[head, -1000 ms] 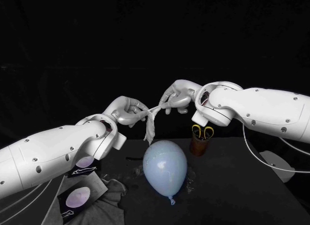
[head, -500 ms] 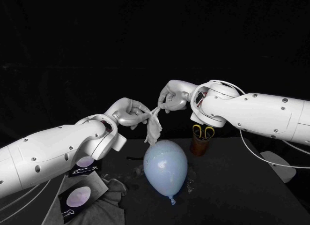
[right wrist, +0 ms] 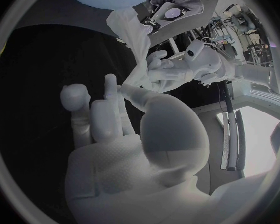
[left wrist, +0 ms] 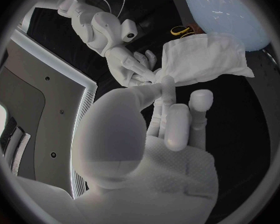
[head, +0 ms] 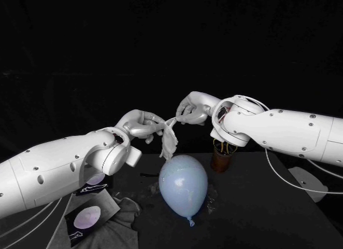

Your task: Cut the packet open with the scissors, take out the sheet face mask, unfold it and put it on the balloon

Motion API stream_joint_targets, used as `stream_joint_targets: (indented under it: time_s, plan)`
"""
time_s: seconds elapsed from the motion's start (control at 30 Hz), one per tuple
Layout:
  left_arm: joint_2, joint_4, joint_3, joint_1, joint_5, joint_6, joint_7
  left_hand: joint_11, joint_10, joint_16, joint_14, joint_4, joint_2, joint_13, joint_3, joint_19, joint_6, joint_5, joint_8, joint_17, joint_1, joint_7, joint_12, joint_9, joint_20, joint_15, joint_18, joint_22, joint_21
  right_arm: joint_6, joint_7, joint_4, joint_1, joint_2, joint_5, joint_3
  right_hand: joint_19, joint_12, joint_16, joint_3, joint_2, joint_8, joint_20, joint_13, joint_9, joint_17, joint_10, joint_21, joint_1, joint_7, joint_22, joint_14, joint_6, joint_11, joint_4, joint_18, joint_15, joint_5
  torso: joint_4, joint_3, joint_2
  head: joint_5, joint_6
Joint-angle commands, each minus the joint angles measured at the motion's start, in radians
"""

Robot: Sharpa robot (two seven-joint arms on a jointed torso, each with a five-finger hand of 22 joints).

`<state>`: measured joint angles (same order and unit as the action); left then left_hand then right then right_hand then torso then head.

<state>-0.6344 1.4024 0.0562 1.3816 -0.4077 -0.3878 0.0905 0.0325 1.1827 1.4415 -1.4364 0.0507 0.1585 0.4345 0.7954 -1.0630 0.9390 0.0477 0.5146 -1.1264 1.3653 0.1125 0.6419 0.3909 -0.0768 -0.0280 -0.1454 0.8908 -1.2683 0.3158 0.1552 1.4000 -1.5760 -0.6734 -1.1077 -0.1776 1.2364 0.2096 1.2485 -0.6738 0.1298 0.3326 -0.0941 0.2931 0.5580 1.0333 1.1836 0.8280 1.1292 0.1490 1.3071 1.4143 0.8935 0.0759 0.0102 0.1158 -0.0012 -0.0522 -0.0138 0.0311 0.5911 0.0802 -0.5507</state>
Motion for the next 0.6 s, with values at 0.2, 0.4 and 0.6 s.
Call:
stream_joint_targets:
  time_s: [0.2, 0.4, 0.6]
  plan:
    - [-0.002, 0.0, -0.002, 0.002, 0.135, 0.012, -0.003, 0.0, -0.007, 0.005, 0.0, -0.01, 0.003, 0.002, 0.02, 0.004, -0.003, 0.004, 0.008, -0.003, -0.014, 0.0, 0.007, 0.09, 0.003, -0.001, 0.002, 0.007, -0.006, 0.144, 0.018, 0.019, 0.014, -0.051, 0.189, -0.001, 0.007, 0.006, 0.021, 0.077, 0.031, -0.048, -0.019, -0.005, -0.035, 0.016, 0.004, 0.009, -0.003, 0.018, -0.001, -0.003, -0.03, 0.012, -0.07, 0.017, 0.013, 0.004, -0.0005, -0.0001, 0.0, -0.003, -0.001]
    - [-0.003, 0.0, -0.002, 0.002, 0.15, 0.013, -0.013, -0.001, -0.006, 0.007, -0.002, -0.016, 0.006, 0.004, 0.029, 0.001, -0.002, 0.005, 0.009, -0.007, -0.023, 0.0, 0.01, 0.094, 0.003, -0.002, 0.003, 0.012, -0.01, 0.206, 0.004, 0.076, 0.025, -0.104, 0.282, -0.001, 0.089, 0.148, 0.096, 0.123, 0.022, -0.042, 0.003, 0.089, -0.05, 0.113, 0.077, 0.158, 0.058, -0.017, 0.056, 0.046, 0.03, -0.025, -0.098, -0.004, -0.018, -0.004, -0.0012, -0.0007, 0.0, -0.007, 0.0]
    - [-0.004, 0.001, -0.001, 0.002, 0.162, 0.009, -0.019, -0.002, -0.005, 0.009, -0.005, -0.022, 0.009, 0.004, 0.037, -0.005, -0.001, 0.006, 0.01, -0.013, -0.031, -0.001, 0.013, 0.097, 0.004, -0.003, 0.004, 0.019, -0.015, 0.222, 0.011, 0.177, 0.044, -0.155, 0.354, -0.002, 0.192, 1.046, 0.288, 0.198, 0.013, -0.038, 0.02, 0.949, -0.079, 0.455, 0.23, 0.391, 0.089, -0.031, 0.156, 0.139, 0.062, -0.043, -0.171, -0.046, -0.031, -0.023, -0.0006, 0.0, 0.0, -0.014, 0.0]
